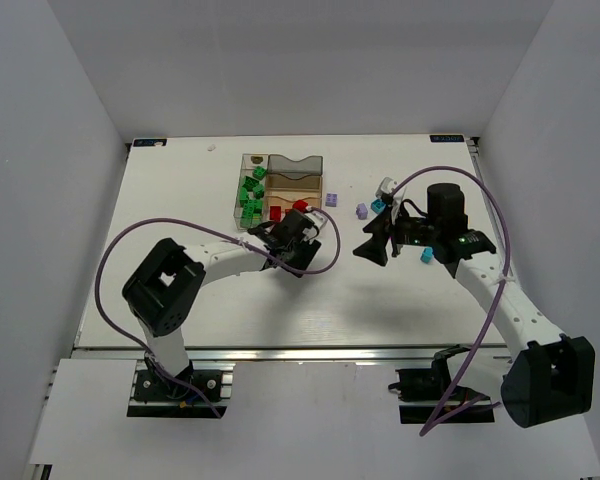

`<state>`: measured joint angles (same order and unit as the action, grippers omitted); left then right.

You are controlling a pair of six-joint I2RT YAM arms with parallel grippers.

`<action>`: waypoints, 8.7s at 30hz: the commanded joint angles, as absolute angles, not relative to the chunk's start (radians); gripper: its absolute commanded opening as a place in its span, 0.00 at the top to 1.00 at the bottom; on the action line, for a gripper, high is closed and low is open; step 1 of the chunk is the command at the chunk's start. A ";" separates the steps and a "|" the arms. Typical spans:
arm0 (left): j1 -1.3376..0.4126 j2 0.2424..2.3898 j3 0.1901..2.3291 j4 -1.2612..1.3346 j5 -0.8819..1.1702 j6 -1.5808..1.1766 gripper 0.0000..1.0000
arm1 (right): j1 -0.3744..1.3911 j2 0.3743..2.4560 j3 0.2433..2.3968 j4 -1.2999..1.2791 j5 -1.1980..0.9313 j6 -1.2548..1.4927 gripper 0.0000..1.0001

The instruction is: Sort the legos into containers by color

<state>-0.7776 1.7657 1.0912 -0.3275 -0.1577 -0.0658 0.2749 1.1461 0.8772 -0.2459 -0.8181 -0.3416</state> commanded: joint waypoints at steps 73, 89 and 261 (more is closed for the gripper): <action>-0.605 1.956 1.614 -0.477 -0.274 -0.015 0.90 | 0.242 1.121 0.884 -0.250 -0.788 -0.383 0.29; -0.537 1.928 1.611 -0.454 -0.166 -0.063 0.30 | 0.244 1.164 0.862 -0.195 -0.654 -0.370 0.20; -0.546 1.097 0.916 -0.054 -0.152 -0.029 0.32 | 0.477 2.058 1.675 -0.070 -0.096 -0.008 0.97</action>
